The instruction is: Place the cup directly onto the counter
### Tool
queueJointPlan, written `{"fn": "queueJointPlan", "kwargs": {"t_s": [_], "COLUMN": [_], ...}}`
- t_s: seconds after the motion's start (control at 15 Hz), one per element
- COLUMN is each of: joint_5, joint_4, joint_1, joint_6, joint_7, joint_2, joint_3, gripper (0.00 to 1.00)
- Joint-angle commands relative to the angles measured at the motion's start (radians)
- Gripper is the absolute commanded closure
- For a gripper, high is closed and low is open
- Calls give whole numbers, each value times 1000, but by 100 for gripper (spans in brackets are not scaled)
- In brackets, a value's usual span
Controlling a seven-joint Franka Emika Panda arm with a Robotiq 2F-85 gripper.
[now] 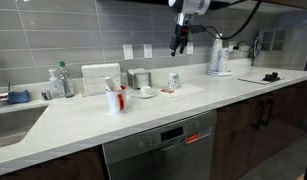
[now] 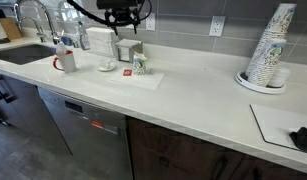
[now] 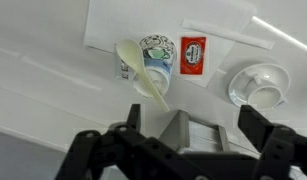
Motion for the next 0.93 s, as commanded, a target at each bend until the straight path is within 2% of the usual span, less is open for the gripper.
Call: {"fn": "queueJointPlan", "kwargs": {"t_s": [0.0,0.4,0.87], "joint_5": [37,68,55], "joint_4": [142,307,470], "joint_1": [-43,-88,-97], "joint_6": [-74,-137,-218], "joint_7": [-62,-173,-219], "joint_2": [117,266,407], "joint_3": [21,61,79], "gripper": [0,0,0]}}
